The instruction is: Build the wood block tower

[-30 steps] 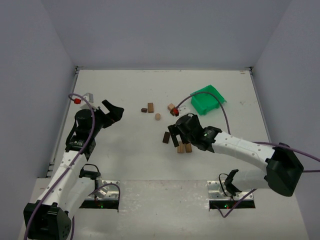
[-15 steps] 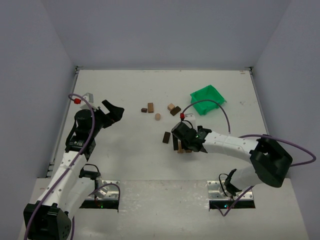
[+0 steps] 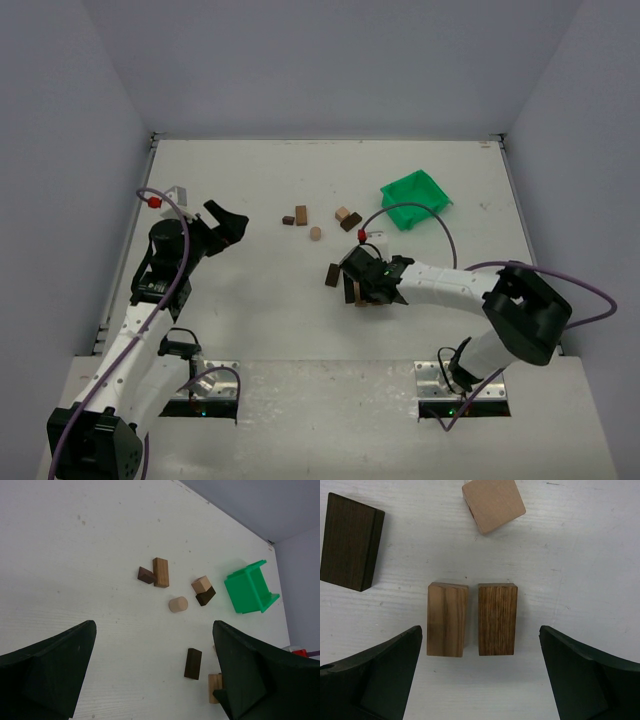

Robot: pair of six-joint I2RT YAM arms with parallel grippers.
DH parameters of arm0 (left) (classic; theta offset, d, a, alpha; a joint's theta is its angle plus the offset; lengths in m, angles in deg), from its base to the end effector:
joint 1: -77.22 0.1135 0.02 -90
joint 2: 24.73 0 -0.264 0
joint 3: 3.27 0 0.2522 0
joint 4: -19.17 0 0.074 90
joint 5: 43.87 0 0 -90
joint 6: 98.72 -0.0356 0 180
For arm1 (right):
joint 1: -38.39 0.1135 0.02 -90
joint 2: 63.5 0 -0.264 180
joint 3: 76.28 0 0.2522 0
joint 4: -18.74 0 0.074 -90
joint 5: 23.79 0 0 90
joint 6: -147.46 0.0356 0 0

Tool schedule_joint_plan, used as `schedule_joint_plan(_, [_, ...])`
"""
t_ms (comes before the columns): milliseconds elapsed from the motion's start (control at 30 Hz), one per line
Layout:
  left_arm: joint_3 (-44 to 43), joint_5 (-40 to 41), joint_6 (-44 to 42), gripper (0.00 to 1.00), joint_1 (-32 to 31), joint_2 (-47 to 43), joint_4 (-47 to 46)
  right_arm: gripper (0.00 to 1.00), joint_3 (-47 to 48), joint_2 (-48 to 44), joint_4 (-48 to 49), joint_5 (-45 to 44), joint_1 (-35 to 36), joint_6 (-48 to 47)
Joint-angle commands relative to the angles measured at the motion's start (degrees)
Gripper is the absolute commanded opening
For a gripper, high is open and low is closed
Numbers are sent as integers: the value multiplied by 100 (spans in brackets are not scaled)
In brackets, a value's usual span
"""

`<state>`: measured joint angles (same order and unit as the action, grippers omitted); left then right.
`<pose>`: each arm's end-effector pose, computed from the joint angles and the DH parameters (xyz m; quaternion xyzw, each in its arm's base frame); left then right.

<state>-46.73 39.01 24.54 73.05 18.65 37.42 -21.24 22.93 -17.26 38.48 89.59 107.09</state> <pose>0.1834 -0.0178 0.2611 -0.1677 0.7916 -0.2355 0.5384 0.1755 0.1918 0.1482 0.0339 0.9526 -0.0031 0.3024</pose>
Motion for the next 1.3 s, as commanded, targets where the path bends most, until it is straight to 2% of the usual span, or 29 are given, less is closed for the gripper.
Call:
schedule_joint_plan(0, [25,-79,-21,100,-6,-84,-282,99,58,60,252,17,28,120])
schedule_joint_plan(533, [26,-70,-12,100,-6,-92,-265,98,-41,243,273,-75,-40,407])
schedule_joint_plan(733, [34,-53,-12,100,-6,-84,-273,91,-67,400,299,-92,-83,459])
schedule_joint_plan(967, [25,-20,-3,100,1,-66,-267,76,-117,492,379,-53,-103,437])
schedule_joint_plan(1267, [25,-44,6,100,-6,-66,-269,70,-186,380,418,26,-110,394])
